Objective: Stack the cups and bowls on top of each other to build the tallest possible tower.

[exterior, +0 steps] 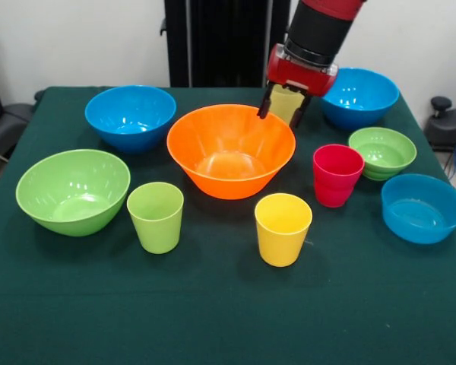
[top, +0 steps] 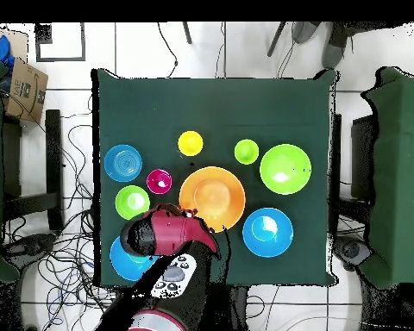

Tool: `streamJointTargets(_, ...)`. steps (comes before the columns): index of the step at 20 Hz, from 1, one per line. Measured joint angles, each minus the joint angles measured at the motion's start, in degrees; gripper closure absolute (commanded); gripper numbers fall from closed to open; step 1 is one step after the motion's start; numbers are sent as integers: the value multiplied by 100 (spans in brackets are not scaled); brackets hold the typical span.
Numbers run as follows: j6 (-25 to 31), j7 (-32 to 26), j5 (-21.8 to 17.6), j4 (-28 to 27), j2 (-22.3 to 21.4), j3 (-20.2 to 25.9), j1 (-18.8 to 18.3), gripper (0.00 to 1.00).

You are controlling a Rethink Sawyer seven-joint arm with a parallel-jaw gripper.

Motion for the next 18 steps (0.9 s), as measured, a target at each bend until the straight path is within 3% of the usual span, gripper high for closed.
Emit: streamJointTargets(18, -485, 0, 188, -157, 214, 9, 4, 0)
